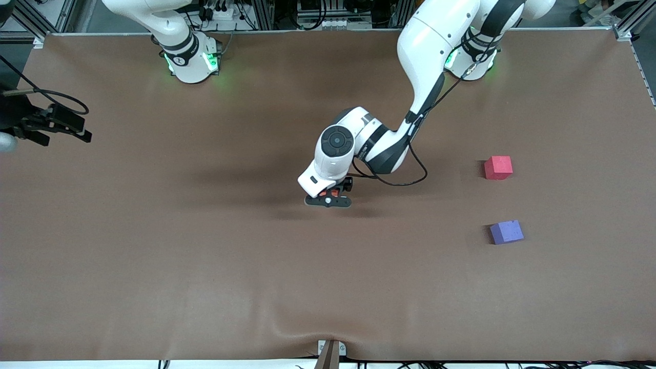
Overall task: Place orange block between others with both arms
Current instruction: 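Open the right gripper and withdraw it while the left gripper holds the cube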
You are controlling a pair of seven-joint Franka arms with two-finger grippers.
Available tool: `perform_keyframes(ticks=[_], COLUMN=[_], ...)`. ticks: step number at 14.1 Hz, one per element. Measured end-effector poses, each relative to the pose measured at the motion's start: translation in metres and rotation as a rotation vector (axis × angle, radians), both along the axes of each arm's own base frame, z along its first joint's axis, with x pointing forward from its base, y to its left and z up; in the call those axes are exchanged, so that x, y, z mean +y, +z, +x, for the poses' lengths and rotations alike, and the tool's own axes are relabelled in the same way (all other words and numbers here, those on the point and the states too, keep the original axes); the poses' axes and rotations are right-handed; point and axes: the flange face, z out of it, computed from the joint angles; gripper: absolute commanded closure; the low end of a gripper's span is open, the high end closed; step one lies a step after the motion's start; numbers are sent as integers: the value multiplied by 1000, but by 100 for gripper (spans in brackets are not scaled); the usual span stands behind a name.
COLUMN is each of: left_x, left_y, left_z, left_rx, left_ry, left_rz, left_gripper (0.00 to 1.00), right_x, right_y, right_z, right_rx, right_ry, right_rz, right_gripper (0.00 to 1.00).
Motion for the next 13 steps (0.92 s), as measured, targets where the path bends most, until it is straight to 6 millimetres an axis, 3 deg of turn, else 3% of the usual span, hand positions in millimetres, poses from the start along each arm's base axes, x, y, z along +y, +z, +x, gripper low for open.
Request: perform_keyframes(ticks=[3,5,9,13], left_x=[1,0,-2,-3], left_y=[-16,-20,-19,-6], left_z=[-3,-4,-5,-3], left_rx=[18,23,21,20], left_ry=[22,29,27,39], left_rz=[15,19,17,18], left_gripper=[11,24,100,100], right_x=[-2,-5,-11,-15], right_y=[11,19,27,31], right_z=[-11,-18,-23,-18], right_rx=[6,0,-13,-54], right_ry=[3,-2,-11,-15], right_rz=[-34,-40,-56,-98], right_gripper=[0,0,0,0])
